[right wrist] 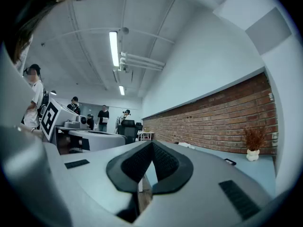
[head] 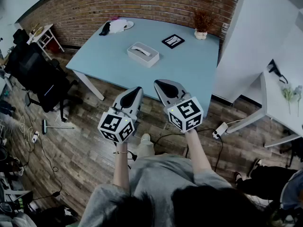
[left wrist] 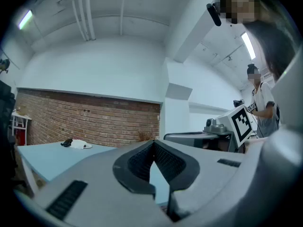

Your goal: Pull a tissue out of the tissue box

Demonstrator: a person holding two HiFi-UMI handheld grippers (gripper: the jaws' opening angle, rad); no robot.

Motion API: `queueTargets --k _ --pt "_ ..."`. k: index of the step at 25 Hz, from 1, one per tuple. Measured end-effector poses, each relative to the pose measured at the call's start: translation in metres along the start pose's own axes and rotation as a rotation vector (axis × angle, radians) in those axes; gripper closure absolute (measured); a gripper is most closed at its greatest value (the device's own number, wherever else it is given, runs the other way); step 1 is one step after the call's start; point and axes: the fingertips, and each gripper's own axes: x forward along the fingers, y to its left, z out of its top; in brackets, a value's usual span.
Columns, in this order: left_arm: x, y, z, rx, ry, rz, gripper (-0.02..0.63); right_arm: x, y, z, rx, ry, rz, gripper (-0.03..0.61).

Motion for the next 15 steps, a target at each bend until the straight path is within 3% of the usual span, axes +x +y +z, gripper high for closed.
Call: queueTargets --k 11,15 --pt "-0.0022 -0.0044 0.0063 0.016 -0.008 -0.004 0.611 -0.0061 0.0004 0.0084 -0.024 -0.014 -0.004 0.58" --pt "-0.0012 -0.0058 0.0049 0.015 0.003 -0.001 0.611 -0.0064 -0.0023 0.0094 0.01 -0.029 0.007 0.58"
